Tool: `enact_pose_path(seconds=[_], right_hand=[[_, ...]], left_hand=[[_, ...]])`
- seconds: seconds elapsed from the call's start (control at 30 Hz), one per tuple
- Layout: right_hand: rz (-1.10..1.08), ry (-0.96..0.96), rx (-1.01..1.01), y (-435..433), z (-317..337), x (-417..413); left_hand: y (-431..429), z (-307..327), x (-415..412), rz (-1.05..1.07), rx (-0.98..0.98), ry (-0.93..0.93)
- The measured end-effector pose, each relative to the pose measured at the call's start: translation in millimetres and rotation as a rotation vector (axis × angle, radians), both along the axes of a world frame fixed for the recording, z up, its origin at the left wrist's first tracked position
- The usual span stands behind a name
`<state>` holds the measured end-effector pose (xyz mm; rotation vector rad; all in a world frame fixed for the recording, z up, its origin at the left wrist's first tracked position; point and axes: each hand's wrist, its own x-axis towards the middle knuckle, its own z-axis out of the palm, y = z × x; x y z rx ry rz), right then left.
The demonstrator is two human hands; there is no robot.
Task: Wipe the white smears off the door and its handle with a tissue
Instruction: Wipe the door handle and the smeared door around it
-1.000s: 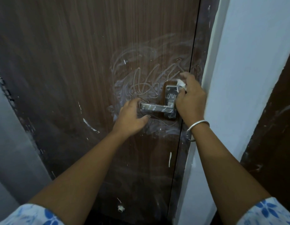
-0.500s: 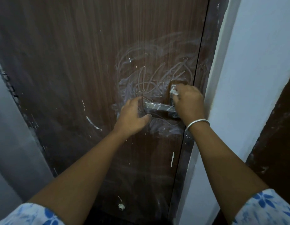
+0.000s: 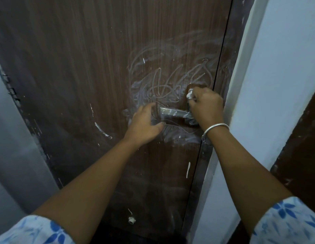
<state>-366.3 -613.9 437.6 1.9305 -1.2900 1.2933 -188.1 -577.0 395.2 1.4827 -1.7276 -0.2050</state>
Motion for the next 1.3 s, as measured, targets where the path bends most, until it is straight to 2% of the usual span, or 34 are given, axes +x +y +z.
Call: enact_pose_path(seconds=[0.2, 0.43, 0.67, 0.87, 0.97, 1.07, 1.3], right_hand=[[-0.098, -0.123, 0.063, -3.3, -3.9, -16.8], [-0.031, 0.113, 0.166, -6.2, 2.1, -3.8], [-0.118, -0.137, 0.156, -4.1, -2.2, -16.9], [-0.026, 0.080, 0.205, -4.5, -0.2, -5.3], [-0.064, 0.030, 0.224, -6.1, -1.1, -11.9], [-0.093, -0.111, 0.217, -5.1, -1.2, -16.9], [-0.051, 0.119, 0.310, -1.6, 12.5, 3.9]], left_hand=[[2.9, -2.8, -3.0, -0.045, 0.004, 0.010], [3.7, -1.3, -5.5, -0.049, -0.009, -0.004], [4.0, -3.4, -7.5, -0.062, -0.016, -0.019], [2.4, -1.8, -12.7, -0.077, -0.051, -0.017], [2.1, -2.0, -15.8, -0.070, -0.035, -0.031], [3.8, -1.3, -14.6, -0.060, -0.022, -0.037], [4.3, 0.1, -16.9, -0.026, -0.012, -0.047]])
